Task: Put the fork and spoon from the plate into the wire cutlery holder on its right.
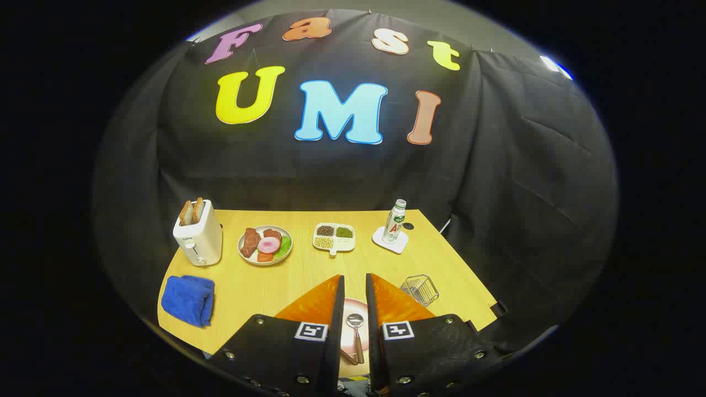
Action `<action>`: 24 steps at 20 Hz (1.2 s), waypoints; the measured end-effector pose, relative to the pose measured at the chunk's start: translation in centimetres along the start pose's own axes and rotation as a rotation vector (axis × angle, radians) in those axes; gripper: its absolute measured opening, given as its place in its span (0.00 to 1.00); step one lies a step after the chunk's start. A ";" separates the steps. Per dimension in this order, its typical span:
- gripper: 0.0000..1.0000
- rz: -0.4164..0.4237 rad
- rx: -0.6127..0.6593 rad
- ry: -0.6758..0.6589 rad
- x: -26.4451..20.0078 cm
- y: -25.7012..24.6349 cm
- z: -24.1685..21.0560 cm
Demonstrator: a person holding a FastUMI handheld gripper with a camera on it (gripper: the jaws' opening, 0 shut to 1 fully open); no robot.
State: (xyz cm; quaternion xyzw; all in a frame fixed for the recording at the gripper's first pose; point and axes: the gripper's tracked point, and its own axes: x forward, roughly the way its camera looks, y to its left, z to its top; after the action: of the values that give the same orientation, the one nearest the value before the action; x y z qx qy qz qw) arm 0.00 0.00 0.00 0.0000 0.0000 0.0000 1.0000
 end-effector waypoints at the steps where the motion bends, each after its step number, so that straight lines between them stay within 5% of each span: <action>1: 0.22 -0.002 0.000 -0.002 -0.1 0.1 0.1; 16: 0.22 -0.013 -0.001 0.002 0.0 0.3 0.2; 24: 0.22 -0.094 -0.024 0.192 2.5 -1.4 -4.4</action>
State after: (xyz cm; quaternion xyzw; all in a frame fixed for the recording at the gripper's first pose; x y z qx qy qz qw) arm 2.53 -1.37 -4.39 -0.0120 0.0958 -0.0470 0.9942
